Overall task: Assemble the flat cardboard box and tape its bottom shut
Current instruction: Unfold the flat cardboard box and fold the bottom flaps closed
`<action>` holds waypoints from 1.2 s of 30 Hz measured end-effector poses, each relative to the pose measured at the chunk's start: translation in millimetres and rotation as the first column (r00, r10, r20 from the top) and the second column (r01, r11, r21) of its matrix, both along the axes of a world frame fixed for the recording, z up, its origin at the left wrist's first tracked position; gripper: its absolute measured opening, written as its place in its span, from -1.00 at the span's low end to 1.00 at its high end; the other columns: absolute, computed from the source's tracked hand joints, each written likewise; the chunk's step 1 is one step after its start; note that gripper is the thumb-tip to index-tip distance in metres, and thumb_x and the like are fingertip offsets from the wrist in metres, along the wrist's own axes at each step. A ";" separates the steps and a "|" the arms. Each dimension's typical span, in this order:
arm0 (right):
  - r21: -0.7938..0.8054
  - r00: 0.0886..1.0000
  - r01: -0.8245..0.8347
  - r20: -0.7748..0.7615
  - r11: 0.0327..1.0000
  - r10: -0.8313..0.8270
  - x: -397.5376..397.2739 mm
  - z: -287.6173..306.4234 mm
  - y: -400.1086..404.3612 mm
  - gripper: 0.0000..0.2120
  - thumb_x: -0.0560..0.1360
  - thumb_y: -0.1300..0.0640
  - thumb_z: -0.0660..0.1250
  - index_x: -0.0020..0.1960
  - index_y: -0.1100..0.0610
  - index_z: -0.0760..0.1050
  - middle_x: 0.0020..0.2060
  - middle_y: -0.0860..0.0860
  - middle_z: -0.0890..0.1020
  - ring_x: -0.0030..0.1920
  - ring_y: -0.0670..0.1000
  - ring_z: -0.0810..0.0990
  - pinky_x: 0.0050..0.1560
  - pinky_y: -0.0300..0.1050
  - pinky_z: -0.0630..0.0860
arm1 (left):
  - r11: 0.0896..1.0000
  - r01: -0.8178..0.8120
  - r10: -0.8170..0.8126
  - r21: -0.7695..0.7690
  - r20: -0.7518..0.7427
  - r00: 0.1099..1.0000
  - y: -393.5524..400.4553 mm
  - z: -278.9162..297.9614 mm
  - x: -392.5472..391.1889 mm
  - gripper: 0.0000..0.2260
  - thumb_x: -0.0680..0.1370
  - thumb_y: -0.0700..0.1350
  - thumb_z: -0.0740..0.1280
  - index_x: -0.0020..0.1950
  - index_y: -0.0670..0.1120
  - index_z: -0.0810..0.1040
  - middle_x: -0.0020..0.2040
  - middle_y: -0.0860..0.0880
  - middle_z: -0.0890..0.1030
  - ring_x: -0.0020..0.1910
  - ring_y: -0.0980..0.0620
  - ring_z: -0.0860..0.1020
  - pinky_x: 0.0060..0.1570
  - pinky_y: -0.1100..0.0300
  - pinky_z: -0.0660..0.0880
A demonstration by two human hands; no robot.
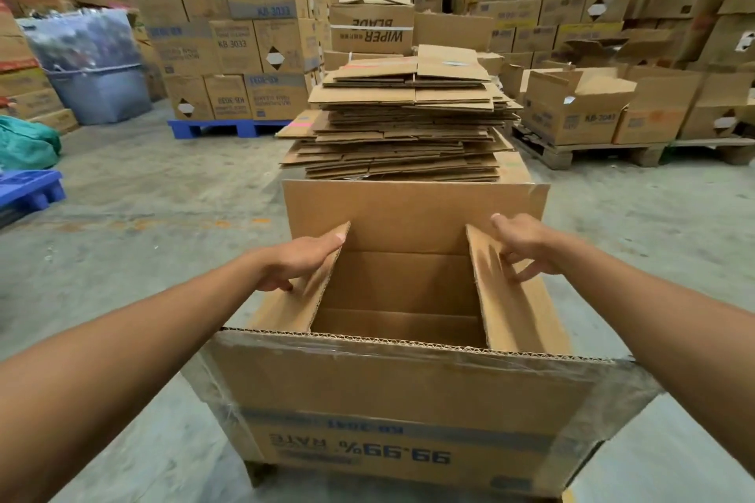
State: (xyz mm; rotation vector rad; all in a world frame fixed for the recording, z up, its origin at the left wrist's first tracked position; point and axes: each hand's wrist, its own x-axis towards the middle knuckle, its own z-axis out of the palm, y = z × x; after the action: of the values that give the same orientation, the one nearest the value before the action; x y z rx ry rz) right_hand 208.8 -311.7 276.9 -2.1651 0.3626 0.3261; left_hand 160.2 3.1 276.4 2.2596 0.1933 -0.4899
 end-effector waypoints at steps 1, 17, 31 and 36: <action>-0.050 0.996 -0.082 -0.025 0.995 0.080 -2.4 -6.6 2.9 -0.47 0.66 -0.09 0.02 0.47 0.24 0.27 0.34 0.22 0.43 0.32 0.22 0.45 0.06 0.21 0.54 | 0.999 0.030 -0.028 0.045 -0.038 0.999 -2.0 -3.9 -4.4 -0.36 0.59 0.30 0.02 0.58 -0.03 0.11 0.59 -0.04 0.15 0.55 -0.12 0.14 0.40 -0.21 0.20; -0.715 0.657 -0.109 0.470 0.691 0.590 -20.5 20.6 44.4 -0.79 0.59 0.03 0.18 0.13 0.03 0.52 0.03 0.04 0.64 -0.02 0.04 0.60 0.00 0.04 0.60 | 0.714 0.529 -0.375 0.458 -0.388 0.842 -1.3 -37.6 -8.1 -0.32 0.55 0.34 0.07 0.58 0.02 0.14 0.59 -0.04 0.15 0.55 -0.13 0.16 0.48 -0.18 0.14; -0.647 0.840 -0.440 -0.052 0.623 0.540 -14.7 31.8 28.1 -0.19 0.54 -0.39 -0.18 0.48 0.14 0.35 0.46 0.16 0.40 0.45 0.19 0.33 0.45 0.13 0.23 | 0.854 0.473 -0.410 0.217 -0.278 0.869 -1.9 33.3 -13.6 -0.08 0.29 0.59 0.01 0.54 0.11 0.24 0.52 0.03 0.33 0.48 -0.08 0.32 0.44 -0.13 0.24; -0.462 0.794 -0.607 -0.352 0.646 0.495 -17.9 23.7 22.8 -0.08 0.45 -0.46 -0.22 0.49 0.15 0.33 0.41 0.15 0.46 0.35 0.18 0.47 0.48 0.22 0.15 | 0.718 0.667 -0.632 0.201 -0.214 0.745 4.8 73.4 -34.1 -0.15 0.24 0.49 0.33 0.49 0.30 0.23 0.42 0.18 0.40 0.39 0.10 0.38 0.32 0.16 0.34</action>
State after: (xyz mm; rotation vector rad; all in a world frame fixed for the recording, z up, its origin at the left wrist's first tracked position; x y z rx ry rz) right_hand 190.9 -288.9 300.6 -2.8131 -0.1594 0.8814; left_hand 126.1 8.0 349.8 2.5273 -0.5409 -1.0391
